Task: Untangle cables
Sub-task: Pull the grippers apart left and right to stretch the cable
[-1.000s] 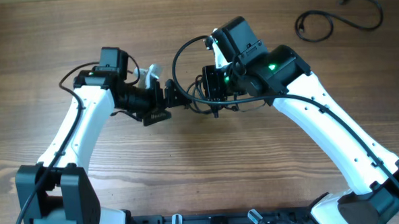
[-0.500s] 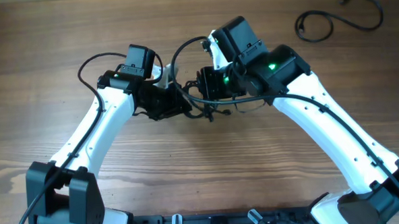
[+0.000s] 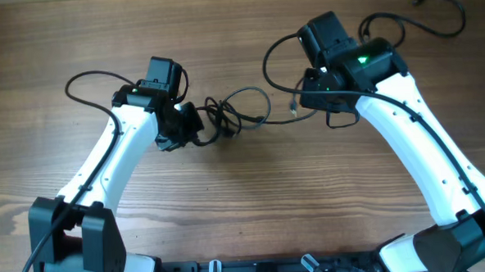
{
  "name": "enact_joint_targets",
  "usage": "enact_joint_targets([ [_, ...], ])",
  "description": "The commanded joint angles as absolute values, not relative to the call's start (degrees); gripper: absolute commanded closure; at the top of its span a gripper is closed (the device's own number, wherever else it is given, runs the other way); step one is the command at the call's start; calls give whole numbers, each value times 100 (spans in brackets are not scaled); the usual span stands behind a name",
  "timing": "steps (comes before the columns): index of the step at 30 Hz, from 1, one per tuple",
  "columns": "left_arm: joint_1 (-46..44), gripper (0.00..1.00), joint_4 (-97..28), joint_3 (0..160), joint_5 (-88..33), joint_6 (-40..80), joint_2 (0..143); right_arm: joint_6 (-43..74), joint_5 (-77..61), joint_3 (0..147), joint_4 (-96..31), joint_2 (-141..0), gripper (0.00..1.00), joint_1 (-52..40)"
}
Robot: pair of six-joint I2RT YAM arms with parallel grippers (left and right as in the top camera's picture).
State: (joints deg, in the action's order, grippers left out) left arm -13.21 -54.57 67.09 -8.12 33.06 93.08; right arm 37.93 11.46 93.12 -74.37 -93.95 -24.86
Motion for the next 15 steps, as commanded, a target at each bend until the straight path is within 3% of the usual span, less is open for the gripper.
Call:
enact_joint_targets([
  [1,-1173,96,-5513,6751,-64,3667,9260,3968,1559,9373,-7415,-9397,96,-2327],
  [4,-1188,95,-5513,6751,-165,3632,9260,3979,1446,9373,-7297,-9397,96,-2318],
  [8,-1188,80,-5535,6751,-261,3649,9260,4346,1616,9373,-7332,-9397,96,-2311],
  [11,-1194,89,-5511,6751,-928,3557,9260,3769,967,9373,-7120,-9397,96,-2309],
  [15,-1225,88,-5588,6744,-915,3179,9260,3618,668,9454,-6928,-9371,96,-2167],
])
